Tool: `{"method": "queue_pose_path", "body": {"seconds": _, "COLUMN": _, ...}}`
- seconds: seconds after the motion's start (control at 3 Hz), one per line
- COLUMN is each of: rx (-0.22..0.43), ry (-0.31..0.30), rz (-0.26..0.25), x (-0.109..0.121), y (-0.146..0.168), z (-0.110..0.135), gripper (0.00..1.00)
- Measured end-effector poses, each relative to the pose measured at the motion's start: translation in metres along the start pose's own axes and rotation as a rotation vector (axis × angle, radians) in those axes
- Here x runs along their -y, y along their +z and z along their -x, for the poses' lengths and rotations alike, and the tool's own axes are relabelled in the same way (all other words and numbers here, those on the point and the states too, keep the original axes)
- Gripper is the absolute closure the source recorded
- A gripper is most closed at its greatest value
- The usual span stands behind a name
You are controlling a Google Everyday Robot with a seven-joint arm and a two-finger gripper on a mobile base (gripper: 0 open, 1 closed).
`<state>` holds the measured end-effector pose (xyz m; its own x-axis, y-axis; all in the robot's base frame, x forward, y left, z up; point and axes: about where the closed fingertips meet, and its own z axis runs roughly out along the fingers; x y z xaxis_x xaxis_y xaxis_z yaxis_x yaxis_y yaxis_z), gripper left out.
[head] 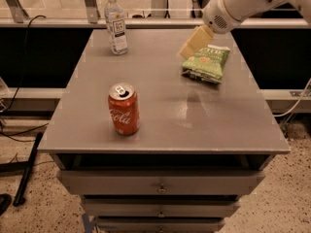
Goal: Move blue plastic bottle near coke can
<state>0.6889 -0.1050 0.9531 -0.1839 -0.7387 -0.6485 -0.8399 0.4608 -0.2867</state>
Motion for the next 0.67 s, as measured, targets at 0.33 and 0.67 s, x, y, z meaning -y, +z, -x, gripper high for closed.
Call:
{"method": "queue_pose_path", "body": {"seconds": 0.33, "rx": 0.061, "ry": 0.052, "rz": -0.028, "x": 0.019, "y": 0.028, "z": 0.014, "gripper": 0.0}}
{"method": "queue_pose_path", "body": {"seconds": 0.67, "rx": 0.151, "ry": 0.105, "rz": -0.028, "x": 0.033, "y": 0.058, "z": 0.037, "gripper": 0.0}}
